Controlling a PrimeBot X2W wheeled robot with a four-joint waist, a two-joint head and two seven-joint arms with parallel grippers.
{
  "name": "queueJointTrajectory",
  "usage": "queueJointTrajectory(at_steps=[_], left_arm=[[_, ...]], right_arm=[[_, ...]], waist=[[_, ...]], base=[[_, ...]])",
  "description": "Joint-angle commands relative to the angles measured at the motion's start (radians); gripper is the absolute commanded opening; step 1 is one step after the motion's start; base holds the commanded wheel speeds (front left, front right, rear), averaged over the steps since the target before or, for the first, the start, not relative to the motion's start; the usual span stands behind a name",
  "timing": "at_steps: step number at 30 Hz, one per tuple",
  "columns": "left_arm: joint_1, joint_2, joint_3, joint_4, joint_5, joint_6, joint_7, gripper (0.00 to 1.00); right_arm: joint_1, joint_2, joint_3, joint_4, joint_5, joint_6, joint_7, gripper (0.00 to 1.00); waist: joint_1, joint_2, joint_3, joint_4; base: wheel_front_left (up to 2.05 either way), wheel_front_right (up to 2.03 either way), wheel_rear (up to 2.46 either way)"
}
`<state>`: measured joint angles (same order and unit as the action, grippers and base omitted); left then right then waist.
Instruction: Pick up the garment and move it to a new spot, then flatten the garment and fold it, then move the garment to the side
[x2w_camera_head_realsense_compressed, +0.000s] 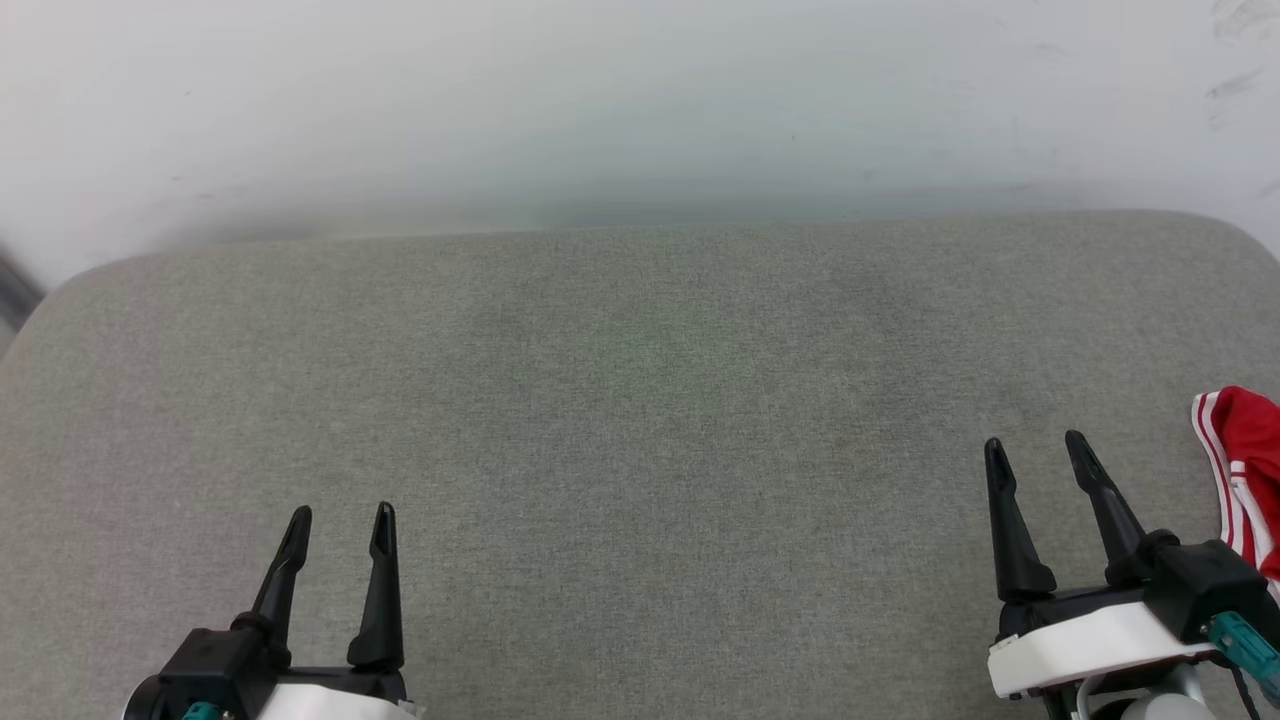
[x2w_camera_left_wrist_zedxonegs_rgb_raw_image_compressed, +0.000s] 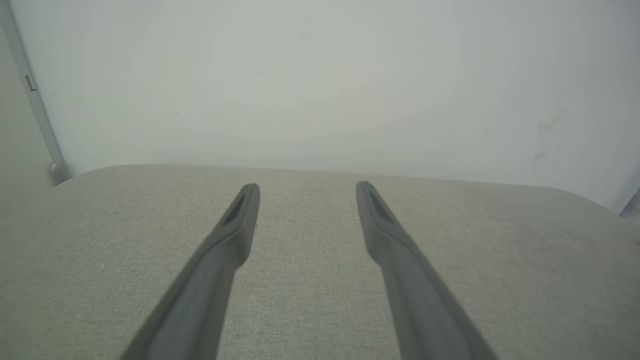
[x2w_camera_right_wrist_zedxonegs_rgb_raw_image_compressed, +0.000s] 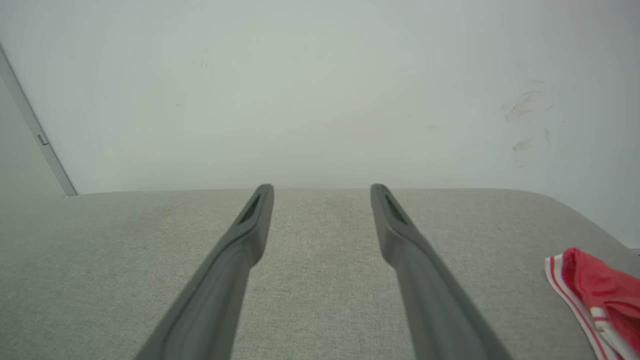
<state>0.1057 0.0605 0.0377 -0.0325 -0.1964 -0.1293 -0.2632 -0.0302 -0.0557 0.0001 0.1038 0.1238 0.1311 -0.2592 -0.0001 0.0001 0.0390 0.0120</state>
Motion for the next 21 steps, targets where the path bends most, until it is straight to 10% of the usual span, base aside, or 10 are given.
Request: queueJointTrajectory(at_steps=[1, 9, 10, 21], left_arm=[[0.011, -0.002, 0.002, -0.005, 0.001, -0.001, -0.002, 1.00], [0.015, -0.005, 0.005, -0.005, 0.000, -0.001, -0.002, 1.00], [0.009, -0.005, 0.005, -0.001, -0.003, 0.000, 0.000, 0.00], [-0.006, 0.001, -0.002, 0.046, -0.174, 0.003, 0.032, 0.00]], right_arm=[[0.009, 0.006, -0.001, 0.002, 0.006, -0.001, -0.004, 1.00], [0.009, 0.007, 0.002, 0.001, 0.010, -0.001, -0.006, 1.00], [0.000, 0.002, 0.003, 0.000, 0.009, 0.000, -0.002, 0.00], [0.001, -0.004, 0.001, 0.033, 0.182, 0.000, 0.034, 0.00]], waist=[[0.0001, -0.0001, 0.000, 0.001], [0.0001, -0.0001, 0.005, 0.004], [0.0001, -0.0001, 0.005, 0.004], [0.0001, -0.0001, 0.003, 0.003]], base=[[0.00, 0.00, 0.00], [0.00, 0.00, 0.00], [0.00, 0.00, 0.00], [0.00, 0.00, 0.00]])
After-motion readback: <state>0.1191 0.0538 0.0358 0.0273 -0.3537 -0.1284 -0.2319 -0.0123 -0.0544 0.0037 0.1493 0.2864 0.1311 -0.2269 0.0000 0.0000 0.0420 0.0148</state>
